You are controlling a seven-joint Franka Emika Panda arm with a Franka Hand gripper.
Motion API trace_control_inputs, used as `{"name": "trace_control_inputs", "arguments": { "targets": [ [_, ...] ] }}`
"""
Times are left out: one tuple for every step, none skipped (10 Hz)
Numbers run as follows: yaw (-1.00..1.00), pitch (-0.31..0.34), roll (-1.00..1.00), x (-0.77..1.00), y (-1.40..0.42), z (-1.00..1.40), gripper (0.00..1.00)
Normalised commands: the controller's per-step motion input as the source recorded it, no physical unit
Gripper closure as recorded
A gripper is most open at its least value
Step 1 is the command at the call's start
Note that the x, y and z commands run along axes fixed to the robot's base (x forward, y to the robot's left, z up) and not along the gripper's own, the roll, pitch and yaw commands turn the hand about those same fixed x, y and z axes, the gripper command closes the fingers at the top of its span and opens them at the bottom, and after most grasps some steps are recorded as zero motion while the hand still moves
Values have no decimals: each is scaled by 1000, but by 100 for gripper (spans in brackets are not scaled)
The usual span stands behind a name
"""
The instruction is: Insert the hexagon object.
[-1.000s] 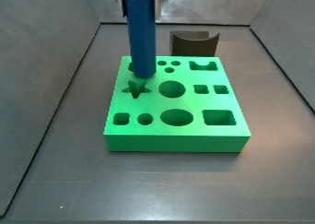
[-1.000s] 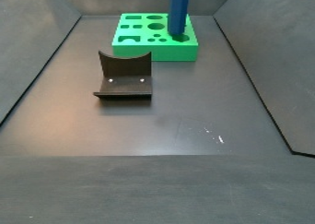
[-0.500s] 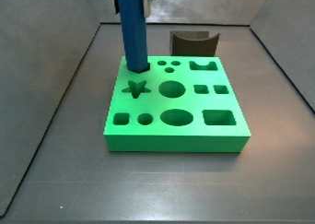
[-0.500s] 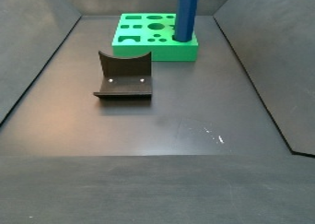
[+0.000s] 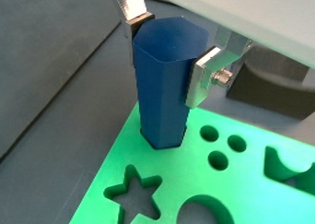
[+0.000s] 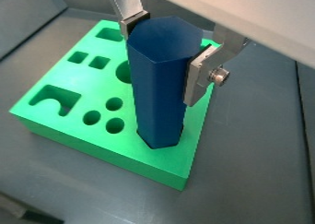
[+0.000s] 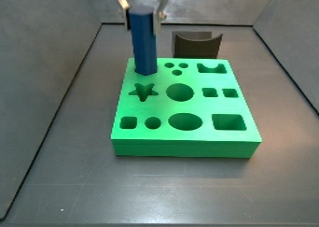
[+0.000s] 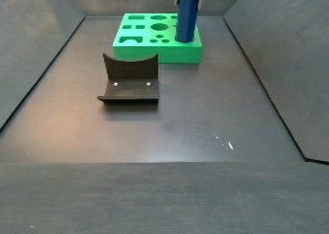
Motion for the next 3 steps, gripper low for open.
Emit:
{"name": "trace_control_inputs", "arguments": {
  "targets": [
    [-43,-37,0,43,0,-431,100],
    [-49,-10,-93,83,0,-371,100],
    [-57,-31,-164,91,0,-306,100]
  ]
}}
